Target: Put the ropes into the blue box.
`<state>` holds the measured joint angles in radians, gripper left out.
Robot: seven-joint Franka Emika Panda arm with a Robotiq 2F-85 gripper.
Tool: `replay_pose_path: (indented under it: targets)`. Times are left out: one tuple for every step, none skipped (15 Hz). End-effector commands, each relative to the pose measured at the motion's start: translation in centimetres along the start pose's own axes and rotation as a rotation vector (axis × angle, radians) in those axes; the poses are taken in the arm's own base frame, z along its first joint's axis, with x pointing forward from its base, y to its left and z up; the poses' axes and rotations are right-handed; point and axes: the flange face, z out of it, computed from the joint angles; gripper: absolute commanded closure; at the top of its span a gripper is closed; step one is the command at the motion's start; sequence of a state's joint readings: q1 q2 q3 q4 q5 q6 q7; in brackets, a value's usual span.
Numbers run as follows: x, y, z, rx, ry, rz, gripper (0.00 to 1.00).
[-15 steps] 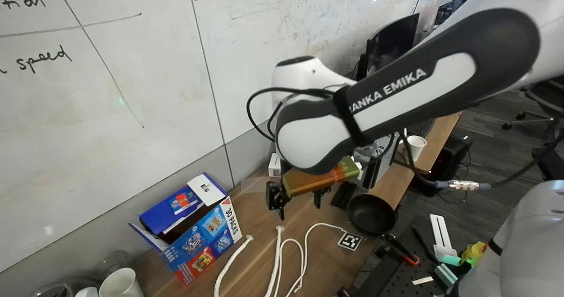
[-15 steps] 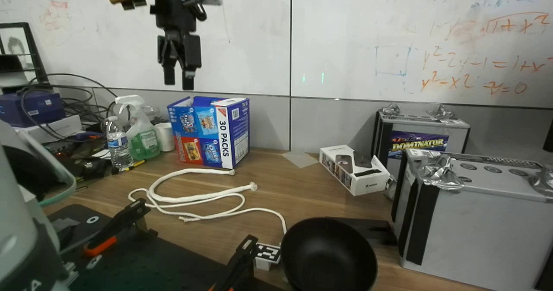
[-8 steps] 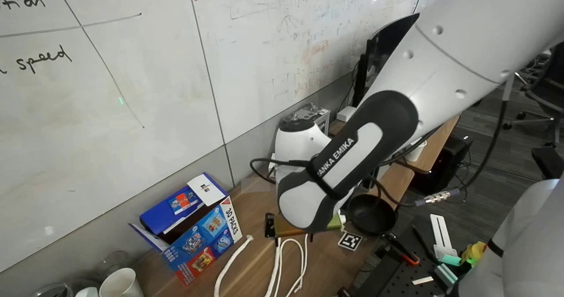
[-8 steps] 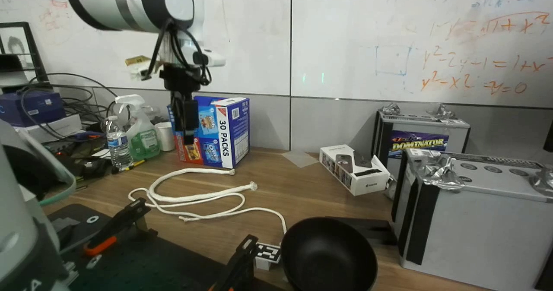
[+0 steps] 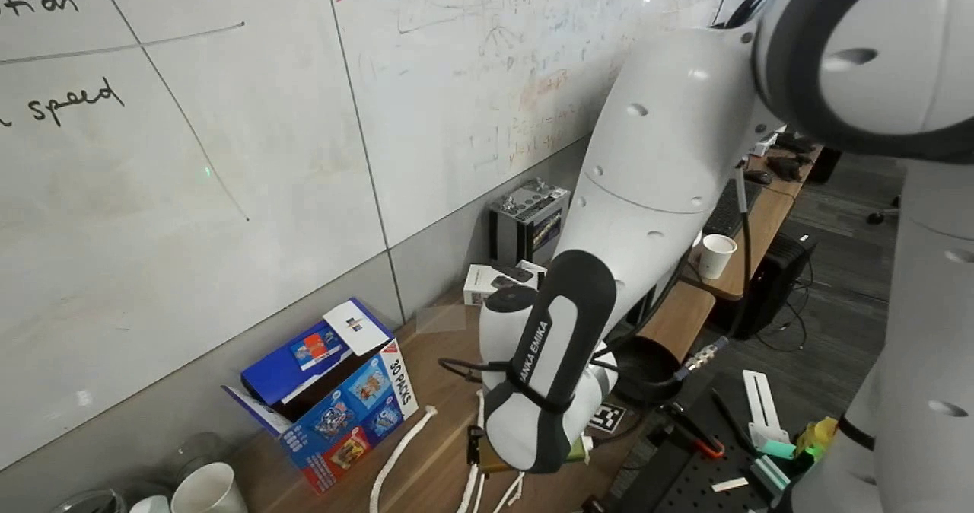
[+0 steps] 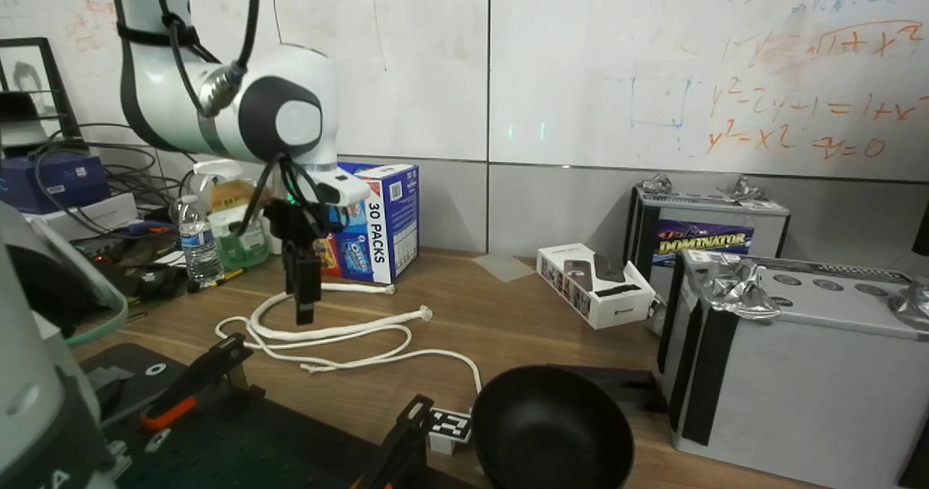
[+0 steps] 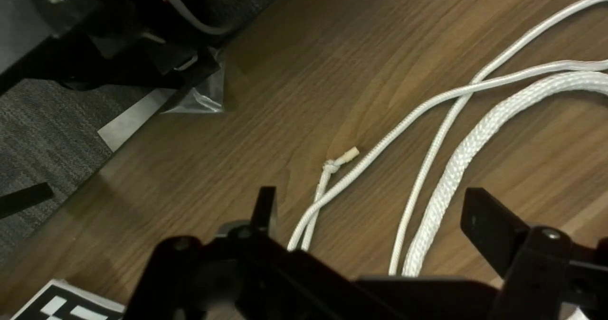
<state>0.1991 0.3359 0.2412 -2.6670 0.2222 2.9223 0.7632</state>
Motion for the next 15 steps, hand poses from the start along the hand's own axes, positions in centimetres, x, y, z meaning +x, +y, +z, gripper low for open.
replay_pose_path:
  targets:
    - [0.5,-0.9,3.4,0.017,-0.004,-0.006,0.00]
    - [0.6,-1.2,4.2,0.023,-0.006,-0.009,0.00]
    - [0.7,-1.4,4.9,0.028,-0.008,-0.014,0.00]
    - [0.8,-1.7,5.8,0.030,-0.012,-0.021,0.00]
    - [1.0,-1.9,6.5,0.031,-0.018,-0.026,0.00]
    - [1.2,-2.1,7.3,0.029,-0.029,-0.032,0.00]
    - [1.4,-2.2,8.0,0.027,-0.037,-0.036,0.00]
    - [1.6,-2.1,8.6,0.021,-0.046,-0.038,0.00]
    - [1.7,-2.3,9.0,0.020,-0.051,-0.041,0.00]
    - [2.0,-2.2,9.3,0.016,-0.048,-0.039,0.00]
    - [2.2,-2.1,9.5,0.011,-0.046,-0.038,0.00]
    - [2.6,-2.1,9.5,0.010,-0.043,-0.036,0.00]
    - [2.9,-2.1,9.6,0.011,-0.039,-0.033,0.00]
    - [3.2,-2.1,9.6,0.014,-0.035,-0.032,0.00]
    - [3.5,-2.1,9.6,0.016,-0.031,-0.031,0.00]
